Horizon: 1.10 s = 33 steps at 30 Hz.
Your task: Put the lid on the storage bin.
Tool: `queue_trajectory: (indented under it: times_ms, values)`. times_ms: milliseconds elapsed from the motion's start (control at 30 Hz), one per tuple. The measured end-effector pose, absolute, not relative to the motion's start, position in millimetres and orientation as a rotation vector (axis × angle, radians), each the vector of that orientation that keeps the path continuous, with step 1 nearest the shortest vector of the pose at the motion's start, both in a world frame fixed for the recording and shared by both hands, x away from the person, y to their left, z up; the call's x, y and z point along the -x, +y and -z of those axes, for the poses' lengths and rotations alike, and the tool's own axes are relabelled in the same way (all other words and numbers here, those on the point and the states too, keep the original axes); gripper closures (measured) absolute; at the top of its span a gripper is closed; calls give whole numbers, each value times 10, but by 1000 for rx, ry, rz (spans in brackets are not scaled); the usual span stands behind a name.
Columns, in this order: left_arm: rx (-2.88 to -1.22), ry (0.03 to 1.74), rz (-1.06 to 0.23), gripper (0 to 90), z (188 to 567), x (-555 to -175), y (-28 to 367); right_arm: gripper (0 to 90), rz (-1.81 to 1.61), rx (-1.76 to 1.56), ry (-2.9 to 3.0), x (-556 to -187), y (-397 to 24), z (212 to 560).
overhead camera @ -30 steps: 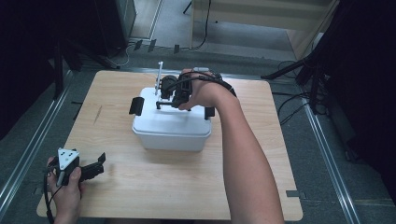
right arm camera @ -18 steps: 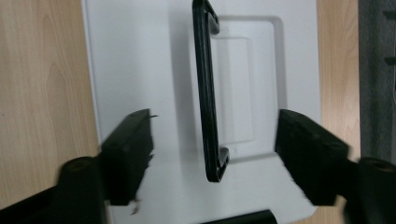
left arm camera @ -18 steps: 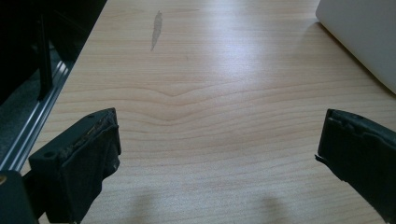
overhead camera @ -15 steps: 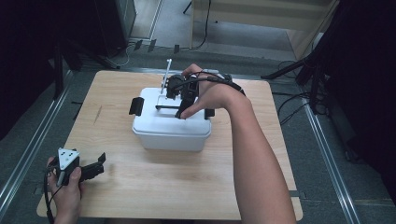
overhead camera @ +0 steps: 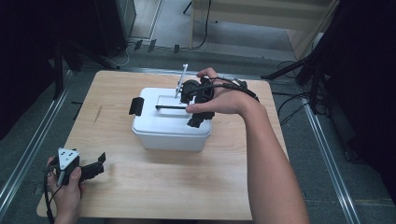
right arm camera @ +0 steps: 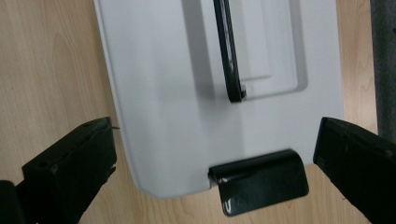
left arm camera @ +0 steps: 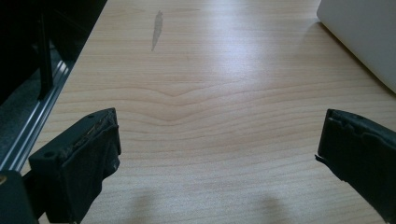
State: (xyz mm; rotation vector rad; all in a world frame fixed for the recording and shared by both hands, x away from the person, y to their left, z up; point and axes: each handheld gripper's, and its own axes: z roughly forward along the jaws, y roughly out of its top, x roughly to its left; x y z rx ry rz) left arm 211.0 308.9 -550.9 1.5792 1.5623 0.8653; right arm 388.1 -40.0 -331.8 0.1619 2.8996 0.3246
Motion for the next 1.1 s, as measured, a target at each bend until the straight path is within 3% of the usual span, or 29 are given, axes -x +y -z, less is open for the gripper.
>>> queue_trajectory:
  times_ms: [1100]
  values:
    - [-1582, 1556, -875, 0, 5511, -2111, 3074, 0, -325, -363, 2862, -3691, -1480, 3530]
